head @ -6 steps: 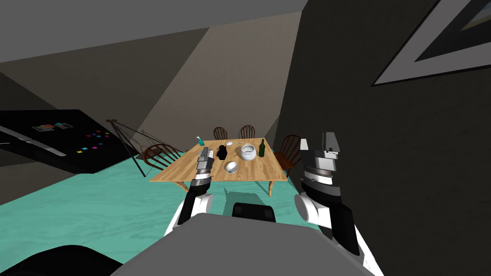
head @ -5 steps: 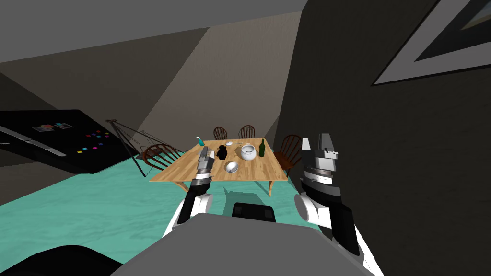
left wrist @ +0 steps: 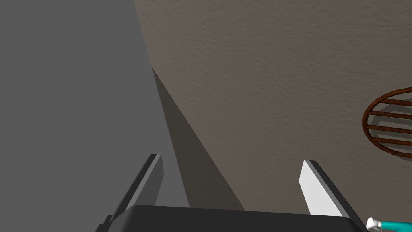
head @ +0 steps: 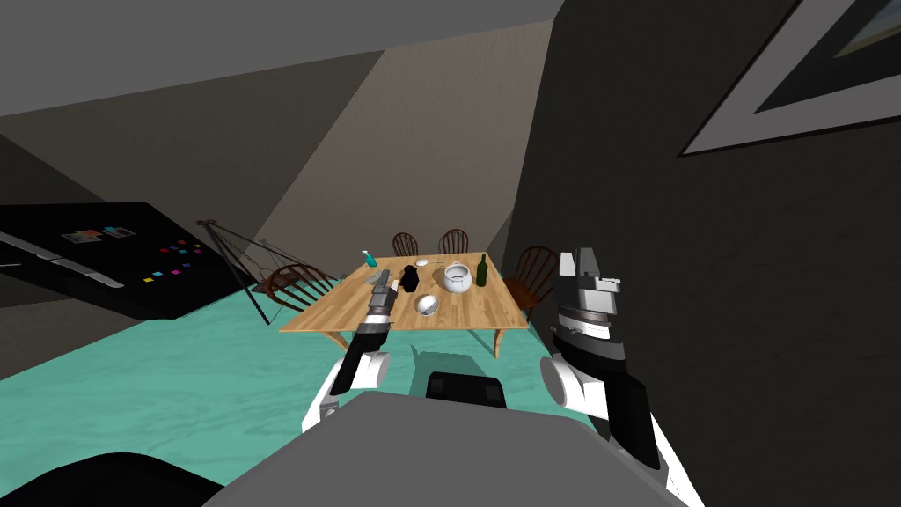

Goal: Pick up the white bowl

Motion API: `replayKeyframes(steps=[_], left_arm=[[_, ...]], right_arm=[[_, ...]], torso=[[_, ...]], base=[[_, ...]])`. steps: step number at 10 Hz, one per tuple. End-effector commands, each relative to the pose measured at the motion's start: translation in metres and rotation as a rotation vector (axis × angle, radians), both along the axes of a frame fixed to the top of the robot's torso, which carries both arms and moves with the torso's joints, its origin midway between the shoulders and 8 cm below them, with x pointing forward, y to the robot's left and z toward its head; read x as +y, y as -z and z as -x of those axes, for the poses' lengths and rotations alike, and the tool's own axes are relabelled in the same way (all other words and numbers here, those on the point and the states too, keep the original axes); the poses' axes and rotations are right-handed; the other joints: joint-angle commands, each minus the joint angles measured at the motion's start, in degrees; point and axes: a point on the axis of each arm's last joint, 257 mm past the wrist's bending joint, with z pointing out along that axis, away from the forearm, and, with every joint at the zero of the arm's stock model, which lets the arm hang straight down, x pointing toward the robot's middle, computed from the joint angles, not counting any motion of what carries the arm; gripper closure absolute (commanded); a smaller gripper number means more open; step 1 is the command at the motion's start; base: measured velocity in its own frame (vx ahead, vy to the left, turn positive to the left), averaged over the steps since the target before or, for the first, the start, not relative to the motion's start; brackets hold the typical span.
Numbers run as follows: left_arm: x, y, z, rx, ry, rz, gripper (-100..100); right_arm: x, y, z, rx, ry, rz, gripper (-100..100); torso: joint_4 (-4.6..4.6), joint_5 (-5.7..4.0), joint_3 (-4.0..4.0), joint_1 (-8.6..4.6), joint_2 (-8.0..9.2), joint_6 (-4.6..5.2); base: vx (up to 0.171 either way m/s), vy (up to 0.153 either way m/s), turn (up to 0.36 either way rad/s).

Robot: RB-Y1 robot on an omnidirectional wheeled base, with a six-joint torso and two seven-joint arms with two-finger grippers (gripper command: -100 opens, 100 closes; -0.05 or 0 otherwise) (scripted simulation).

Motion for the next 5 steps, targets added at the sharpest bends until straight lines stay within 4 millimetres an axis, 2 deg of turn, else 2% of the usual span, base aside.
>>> replayKeyframes(steps=[1, 5], left_arm=[[0.003, 0.014, -0.007, 0.052, 0.008, 0.021, -100], [0.009, 0.043, -0.025, 0.15, 0.019, 0.073, -100]], right_arm=[[0.0, 0.0, 0.0, 0.0, 0.0, 0.0, 0], [0.0, 0.0, 0.0, 0.0, 0.0, 0.0, 0]], torso=[[0.0, 0.0, 0.0, 0.0, 0.0, 0.0], [0.01, 0.0, 0.01, -0.03, 0.02, 0.0]], base=[[-0.058, 0.052, -0.009], [-0.05, 0.049, -0.005]])
